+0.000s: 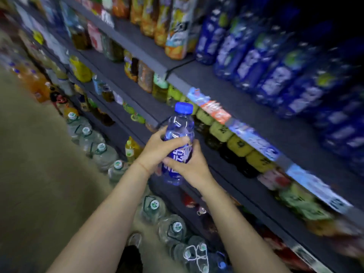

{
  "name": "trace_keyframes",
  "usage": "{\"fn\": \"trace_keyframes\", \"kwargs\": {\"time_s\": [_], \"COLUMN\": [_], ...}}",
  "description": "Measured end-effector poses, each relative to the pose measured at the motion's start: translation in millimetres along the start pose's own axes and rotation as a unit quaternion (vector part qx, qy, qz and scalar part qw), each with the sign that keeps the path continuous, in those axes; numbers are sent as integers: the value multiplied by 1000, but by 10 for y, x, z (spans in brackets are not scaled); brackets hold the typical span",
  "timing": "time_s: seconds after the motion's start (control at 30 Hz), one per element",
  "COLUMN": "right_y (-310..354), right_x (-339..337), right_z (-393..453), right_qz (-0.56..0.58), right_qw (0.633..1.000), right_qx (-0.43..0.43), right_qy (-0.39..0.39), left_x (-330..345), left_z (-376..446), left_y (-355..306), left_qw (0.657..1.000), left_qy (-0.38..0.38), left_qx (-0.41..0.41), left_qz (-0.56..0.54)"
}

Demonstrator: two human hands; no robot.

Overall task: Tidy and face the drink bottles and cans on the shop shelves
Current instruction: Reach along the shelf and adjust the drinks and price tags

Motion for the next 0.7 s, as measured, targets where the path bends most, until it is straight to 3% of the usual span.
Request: {"fn": "trace_keyframes", "kwargs": {"time_s": [0.17,0.37,0.5,0.7], "right_y": [704,1342,1348,1196], "right_x": [-1057,-2113,-2486,-2687], "right_z": [-851,-1674,-2002,-1914], "right_qz": [-70,-203,-187,-162], "right_qw": [993,945,931,913], "right_qx": [-51,-71,-58,-51], "right_qy": [-83,-248,-306,-370], "left_x": [1215,2380,2780,2893], "left_z": [-487,-839,-902,-736], "left_y": [-741,-1450,-1465,-1223], "left_qw": [992,961,943,937], "left_qy": [111,224,273,270], "left_qx": [67,135,133,104], "left_qz": [9,88,135,198]}}
Point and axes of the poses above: each hand's wrist, its own z-axis towards the middle knuckle, its own x-axis out of the palm, y = z × x, the point moved 6 cm from there along z, towards the middle knuckle, and after that the axes turned 6 degrees about y, right-handed, at the moved point
